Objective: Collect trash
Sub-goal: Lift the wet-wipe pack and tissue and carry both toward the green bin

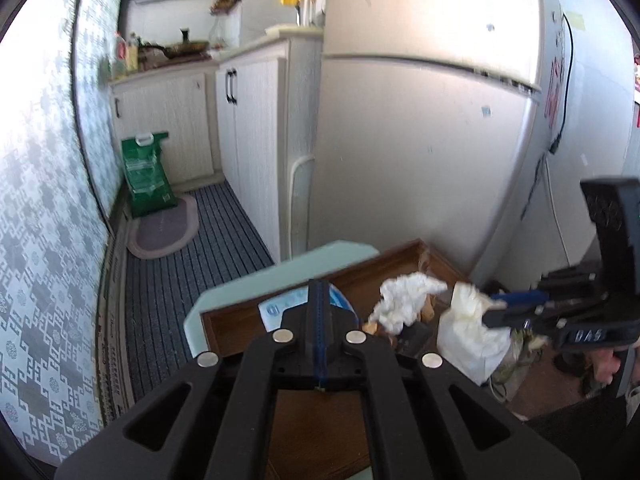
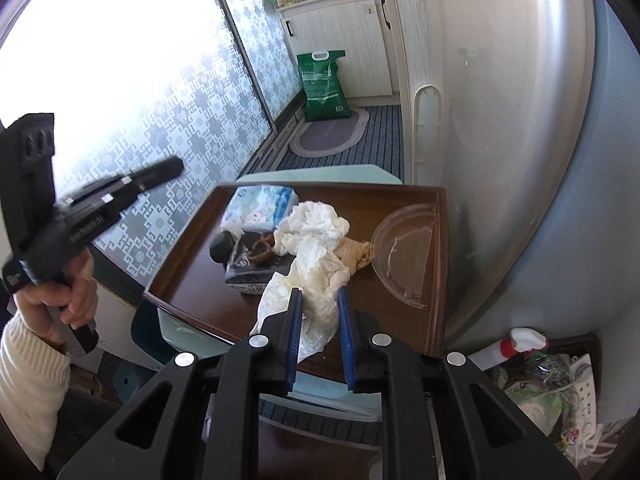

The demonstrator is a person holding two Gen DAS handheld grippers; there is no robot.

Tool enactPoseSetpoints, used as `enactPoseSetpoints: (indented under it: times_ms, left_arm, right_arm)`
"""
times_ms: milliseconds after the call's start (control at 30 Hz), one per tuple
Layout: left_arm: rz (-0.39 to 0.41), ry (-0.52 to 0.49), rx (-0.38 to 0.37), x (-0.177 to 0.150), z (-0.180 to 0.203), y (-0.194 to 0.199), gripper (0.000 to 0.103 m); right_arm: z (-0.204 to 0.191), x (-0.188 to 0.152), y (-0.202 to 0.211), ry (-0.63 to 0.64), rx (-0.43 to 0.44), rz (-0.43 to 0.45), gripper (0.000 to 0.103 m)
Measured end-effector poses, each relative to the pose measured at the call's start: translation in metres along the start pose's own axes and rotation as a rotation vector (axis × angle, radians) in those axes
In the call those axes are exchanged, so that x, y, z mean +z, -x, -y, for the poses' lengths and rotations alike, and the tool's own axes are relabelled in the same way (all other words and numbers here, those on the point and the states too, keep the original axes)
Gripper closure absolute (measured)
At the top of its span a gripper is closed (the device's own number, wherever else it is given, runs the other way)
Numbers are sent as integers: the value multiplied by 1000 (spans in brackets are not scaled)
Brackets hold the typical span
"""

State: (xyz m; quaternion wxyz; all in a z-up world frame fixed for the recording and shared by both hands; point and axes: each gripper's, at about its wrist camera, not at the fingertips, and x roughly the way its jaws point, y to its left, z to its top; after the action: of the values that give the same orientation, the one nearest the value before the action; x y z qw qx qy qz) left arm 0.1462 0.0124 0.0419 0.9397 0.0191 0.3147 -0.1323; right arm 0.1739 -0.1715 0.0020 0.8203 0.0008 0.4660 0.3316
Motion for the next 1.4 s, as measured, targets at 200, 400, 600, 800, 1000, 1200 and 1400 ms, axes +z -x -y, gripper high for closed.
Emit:
enactPoseSetpoints:
  times_ms: [200,400,600,800,1000,1200,1400]
  left_arm:
    - [-85,-10,77,-8,-2,-36,49]
    - [-163,109,116,0,-5,-66,31]
    - [-275,243,193,8,-6,-91,21]
    - [-332,299,260,6,-15,-102,16]
    - [-375,321,273,5,-10,-114,13]
    - [-354,308,273,10,-1,-117,10]
    - [-387,322,303,6,-7,-128,10]
  right_arm:
    - [5,3,5,-20,22,31,85]
    - [14,0,12,-38,25,43,85]
    - [27,-7,26,-60,40,62,85]
    - [34,-11,32,-68,51,66,85]
    - [36,-12,38,-72,63,75,85]
    - [36,-13,36,-67,67,71,85]
    - [36,-14,35,-68,69,70,85]
